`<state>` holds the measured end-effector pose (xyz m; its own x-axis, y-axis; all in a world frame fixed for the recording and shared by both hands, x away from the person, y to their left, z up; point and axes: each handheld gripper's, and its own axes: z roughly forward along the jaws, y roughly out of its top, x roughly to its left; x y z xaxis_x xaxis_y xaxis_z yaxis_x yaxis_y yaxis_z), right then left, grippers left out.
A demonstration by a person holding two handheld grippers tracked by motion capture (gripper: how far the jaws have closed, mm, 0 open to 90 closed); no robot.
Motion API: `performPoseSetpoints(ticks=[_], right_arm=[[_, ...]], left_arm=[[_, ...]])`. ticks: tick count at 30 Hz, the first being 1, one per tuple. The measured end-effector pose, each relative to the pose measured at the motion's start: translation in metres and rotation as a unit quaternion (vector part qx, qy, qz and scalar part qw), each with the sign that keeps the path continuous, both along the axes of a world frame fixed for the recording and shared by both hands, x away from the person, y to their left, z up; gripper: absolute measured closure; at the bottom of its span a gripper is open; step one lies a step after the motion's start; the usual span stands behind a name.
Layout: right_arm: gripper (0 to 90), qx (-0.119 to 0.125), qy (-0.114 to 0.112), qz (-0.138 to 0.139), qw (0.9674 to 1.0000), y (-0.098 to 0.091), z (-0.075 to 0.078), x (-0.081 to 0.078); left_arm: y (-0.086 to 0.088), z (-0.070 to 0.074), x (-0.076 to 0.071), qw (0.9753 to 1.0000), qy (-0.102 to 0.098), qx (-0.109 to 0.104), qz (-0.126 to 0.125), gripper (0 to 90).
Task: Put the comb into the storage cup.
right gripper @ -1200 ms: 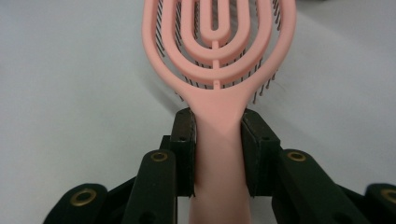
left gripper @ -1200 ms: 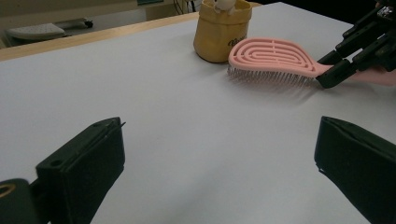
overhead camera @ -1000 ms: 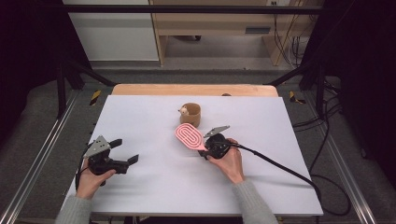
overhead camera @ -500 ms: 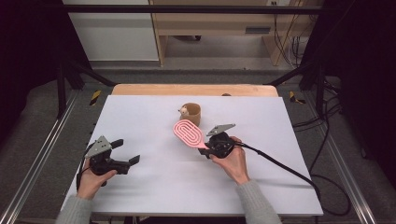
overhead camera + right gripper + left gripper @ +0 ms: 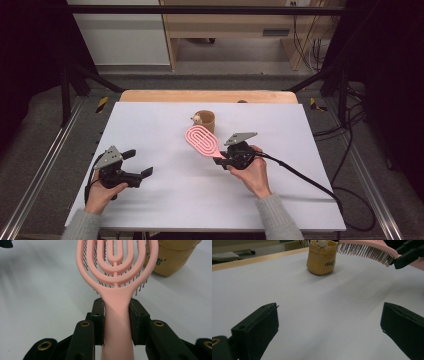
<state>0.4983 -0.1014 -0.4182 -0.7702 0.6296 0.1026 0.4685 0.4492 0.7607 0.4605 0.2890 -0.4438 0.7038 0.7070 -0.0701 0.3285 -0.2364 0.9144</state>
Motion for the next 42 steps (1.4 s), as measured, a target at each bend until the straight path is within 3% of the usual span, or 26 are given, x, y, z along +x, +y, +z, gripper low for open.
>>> performPoseSetpoints(ticks=[24, 42], right_arm=[[69.5, 0.026, -0.026, 0.019, 0.9992, -0.003, 0.009, -0.011], [69.5, 0.033, -0.035, 0.023, 0.9986, -0.004, 0.013, -0.017]], left_arm=[[-0.021, 0.007, -0.004, 0.9999, 0.004, -0.011, -0.004, 1.6], [-0.037, 0.018, -0.005, 0.9987, 0.017, -0.046, -0.015, 1.6]])
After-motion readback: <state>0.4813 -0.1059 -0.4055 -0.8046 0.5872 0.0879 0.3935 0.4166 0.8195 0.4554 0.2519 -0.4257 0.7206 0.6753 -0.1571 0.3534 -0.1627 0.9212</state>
